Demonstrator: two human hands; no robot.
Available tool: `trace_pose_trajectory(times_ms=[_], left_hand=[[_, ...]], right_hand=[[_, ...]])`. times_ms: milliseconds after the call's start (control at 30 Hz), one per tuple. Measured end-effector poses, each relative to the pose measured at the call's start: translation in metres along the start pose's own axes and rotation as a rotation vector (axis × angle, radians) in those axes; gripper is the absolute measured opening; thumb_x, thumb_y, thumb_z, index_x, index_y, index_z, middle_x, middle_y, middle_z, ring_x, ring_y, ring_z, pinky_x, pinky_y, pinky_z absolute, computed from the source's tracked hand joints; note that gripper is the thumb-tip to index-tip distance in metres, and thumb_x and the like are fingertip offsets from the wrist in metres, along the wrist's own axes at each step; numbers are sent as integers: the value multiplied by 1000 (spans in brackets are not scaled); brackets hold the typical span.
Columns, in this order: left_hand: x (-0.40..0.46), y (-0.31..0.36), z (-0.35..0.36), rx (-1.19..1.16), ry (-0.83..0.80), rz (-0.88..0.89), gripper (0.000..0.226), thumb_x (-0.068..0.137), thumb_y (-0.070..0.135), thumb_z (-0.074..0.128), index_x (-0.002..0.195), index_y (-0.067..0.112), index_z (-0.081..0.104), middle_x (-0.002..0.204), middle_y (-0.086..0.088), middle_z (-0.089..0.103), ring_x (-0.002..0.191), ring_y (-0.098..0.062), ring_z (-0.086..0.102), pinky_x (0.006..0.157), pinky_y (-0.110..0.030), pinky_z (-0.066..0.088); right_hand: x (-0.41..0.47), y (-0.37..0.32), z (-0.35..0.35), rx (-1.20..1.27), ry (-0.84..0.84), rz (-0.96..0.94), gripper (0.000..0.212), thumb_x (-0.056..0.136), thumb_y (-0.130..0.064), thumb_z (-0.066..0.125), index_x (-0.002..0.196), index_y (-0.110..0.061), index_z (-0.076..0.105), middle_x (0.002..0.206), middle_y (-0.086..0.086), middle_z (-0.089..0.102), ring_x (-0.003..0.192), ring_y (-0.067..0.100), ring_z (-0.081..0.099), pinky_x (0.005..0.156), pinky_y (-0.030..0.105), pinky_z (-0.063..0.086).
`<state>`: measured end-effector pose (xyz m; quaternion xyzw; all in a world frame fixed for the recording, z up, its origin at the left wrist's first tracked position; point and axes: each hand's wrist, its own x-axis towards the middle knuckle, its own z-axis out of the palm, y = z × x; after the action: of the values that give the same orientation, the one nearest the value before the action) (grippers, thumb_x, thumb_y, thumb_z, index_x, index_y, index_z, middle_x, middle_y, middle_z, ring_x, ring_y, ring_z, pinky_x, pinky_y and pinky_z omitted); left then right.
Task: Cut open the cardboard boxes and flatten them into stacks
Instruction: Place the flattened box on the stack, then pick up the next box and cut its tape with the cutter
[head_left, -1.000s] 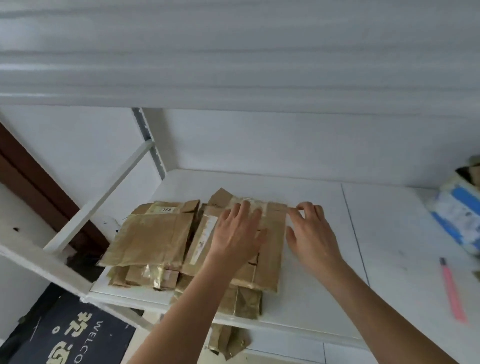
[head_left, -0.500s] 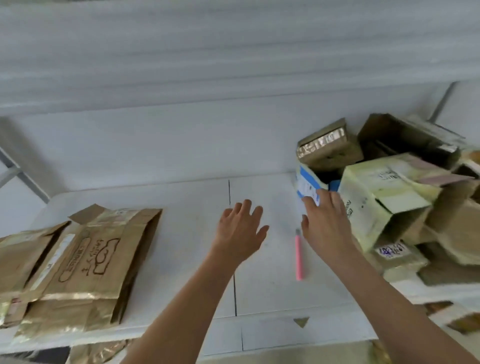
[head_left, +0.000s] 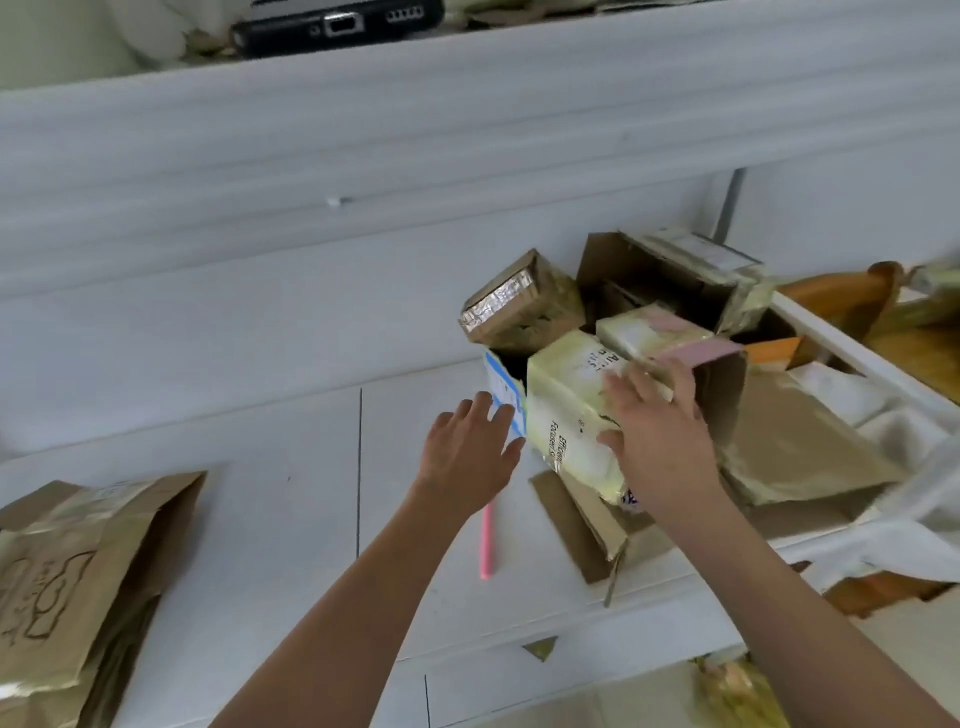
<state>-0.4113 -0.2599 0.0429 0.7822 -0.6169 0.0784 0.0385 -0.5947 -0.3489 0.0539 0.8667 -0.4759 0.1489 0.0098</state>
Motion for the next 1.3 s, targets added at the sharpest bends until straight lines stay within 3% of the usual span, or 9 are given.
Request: trace_pose_trajectory(times_ms=[167, 367, 567, 667, 833, 933, 1000, 1167, 1300], left_hand=[[-5, -8, 2, -596, -102, -244, 47, 104, 46, 32, 147, 29, 39, 139, -2, 47, 126, -19, 49, 100, -32, 41], [-27, -45, -12, -1423, -148, -462, 41, 98, 60, 35, 132, 45, 53, 135, 8, 56, 122, -18, 54, 102, -39, 41], [-58, -99, -13, -1495, 289, -729, 50, 87, 55, 63, 131, 38, 49, 116, 6, 59, 105, -13, 60, 96, -33, 47], [-84, -117, -5, -1268, 466, -744, 39, 92, 33, 67, 128, 27, 55, 104, 4, 58, 97, -8, 60, 86, -23, 46], [-111, -128, 38, -801, 397, -659, 51, 81, 23, 79, 128, 13, 62, 106, 4, 43, 98, -9, 52, 96, -27, 43], [-110, -117, 40, -639, 283, -550, 55, 74, 44, 79, 125, 30, 65, 119, 10, 38, 114, -14, 38, 99, -25, 34], [-112, -104, 41, -580, 151, -420, 51, 74, 41, 79, 122, 41, 63, 133, 11, 33, 123, -13, 27, 104, -28, 30], [-134, -93, 49, -752, 109, -348, 48, 72, 39, 71, 118, 44, 59, 141, 17, 28, 129, -3, 15, 97, -15, 30], [-148, -99, 45, -932, 202, -504, 23, 74, 55, 61, 95, 46, 65, 122, 28, 40, 127, 4, 23, 104, -10, 25]], right_hand=[[-2, -2, 9, 168, 73, -158, 54, 77, -13, 78, 128, -20, 61, 135, -4, 60, 124, 31, 47, 97, 58, 44], [-2, -50, 9, 423, 220, -273, 38, 75, -30, 82, 107, -11, 73, 91, 6, 74, 90, 29, 60, 80, 36, 41], [-8, -118, 55, 730, 21, -445, 41, 83, -22, 73, 121, -8, 64, 121, 6, 64, 113, 25, 51, 96, 25, 38], [-24, -137, 78, 791, -192, -565, 50, 83, -7, 68, 132, -10, 57, 141, -4, 45, 130, 10, 38, 109, 3, 15], [-51, -132, 109, 680, -395, -648, 35, 82, 2, 57, 108, -18, 70, 135, -18, 45, 118, -6, 50, 99, -4, 17], [-37, -122, 130, 614, -266, -445, 23, 82, -2, 57, 89, -21, 68, 104, -15, 61, 86, 10, 66, 95, 22, 45], [-25, -110, 140, 463, -303, -261, 24, 88, -7, 56, 102, -23, 66, 103, -10, 60, 84, 15, 64, 79, 27, 51], [-22, -82, 175, 219, -417, -340, 23, 95, -37, 49, 102, -20, 63, 82, -3, 59, 74, 14, 59, 64, 29, 47], [-11, -80, 185, 68, -392, -529, 5, 88, -29, 64, 91, -24, 65, 92, -4, 60, 90, 16, 61, 64, 32, 53]])
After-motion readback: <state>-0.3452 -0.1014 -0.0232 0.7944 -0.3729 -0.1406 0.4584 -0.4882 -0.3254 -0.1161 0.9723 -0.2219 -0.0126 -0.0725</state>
